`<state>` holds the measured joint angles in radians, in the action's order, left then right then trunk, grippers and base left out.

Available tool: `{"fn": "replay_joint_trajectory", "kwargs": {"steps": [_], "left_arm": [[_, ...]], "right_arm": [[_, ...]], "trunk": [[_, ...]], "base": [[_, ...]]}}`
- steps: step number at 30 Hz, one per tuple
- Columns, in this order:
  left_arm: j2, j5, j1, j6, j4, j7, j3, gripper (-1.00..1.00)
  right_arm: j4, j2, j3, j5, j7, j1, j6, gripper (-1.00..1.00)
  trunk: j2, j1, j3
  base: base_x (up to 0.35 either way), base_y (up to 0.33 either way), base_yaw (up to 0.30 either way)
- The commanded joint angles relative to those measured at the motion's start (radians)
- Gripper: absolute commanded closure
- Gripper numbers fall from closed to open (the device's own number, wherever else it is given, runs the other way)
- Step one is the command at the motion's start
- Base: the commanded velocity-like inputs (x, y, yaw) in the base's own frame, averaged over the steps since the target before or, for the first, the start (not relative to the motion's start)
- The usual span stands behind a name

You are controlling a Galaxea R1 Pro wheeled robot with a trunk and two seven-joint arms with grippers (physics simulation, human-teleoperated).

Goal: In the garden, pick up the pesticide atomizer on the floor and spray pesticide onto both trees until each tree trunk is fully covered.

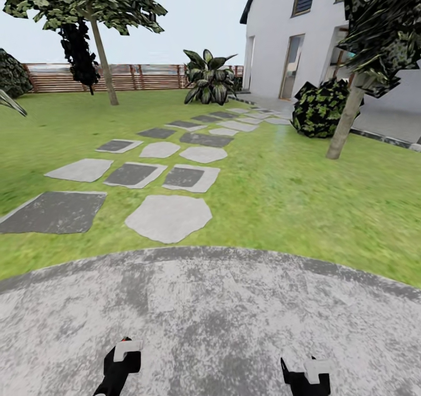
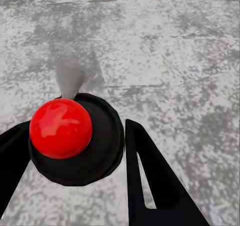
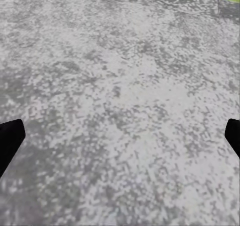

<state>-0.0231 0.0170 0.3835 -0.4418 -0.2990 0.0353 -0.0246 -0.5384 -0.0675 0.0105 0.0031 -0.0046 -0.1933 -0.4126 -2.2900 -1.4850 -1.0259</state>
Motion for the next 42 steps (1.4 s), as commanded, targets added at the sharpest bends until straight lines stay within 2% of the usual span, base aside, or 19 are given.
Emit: {"fn": "replay_joint_trajectory", "kwargs": {"steps": [1, 16, 38, 42], "left_arm": [[0.0, 0.0, 0.0, 0.0, 0.0, 0.0, 0.0, 1.0], [0.0, 0.0, 0.0, 0.0, 0.0, 0.0, 0.0, 1.0], [0.0, 0.0, 0.0, 0.0, 0.001, 0.0, 0.0, 1.0], [-0.001, 0.0, 0.0, 0.0, 0.001, 0.0, 0.0, 1.0]], "right_arm": [[0.0, 0.0, 0.0, 0.0, 0.0, 0.0, 0.0, -1.0], [-0.001, 0.0, 0.001, 0.001, 0.004, 0.0, 0.0, -1.0], [0.001, -0.002, -0.002, 0.002, 0.0, 0.0, 0.0, -1.0], [0.029, -0.002, -0.001, 0.002, 0.0, 0.0, -0.001, -1.0]], "trunk": [[0.0, 0.0, 0.001], [0.0, 0.0, 0.007], [0.0, 0.0, 0.007], [0.0, 0.0, 0.007]], "base": [[0.302, 0.145, 0.021], [0.332, 0.032, 0.206], [0.341, 0.0, 0.009], [0.341, 0.0, 0.101]]}}
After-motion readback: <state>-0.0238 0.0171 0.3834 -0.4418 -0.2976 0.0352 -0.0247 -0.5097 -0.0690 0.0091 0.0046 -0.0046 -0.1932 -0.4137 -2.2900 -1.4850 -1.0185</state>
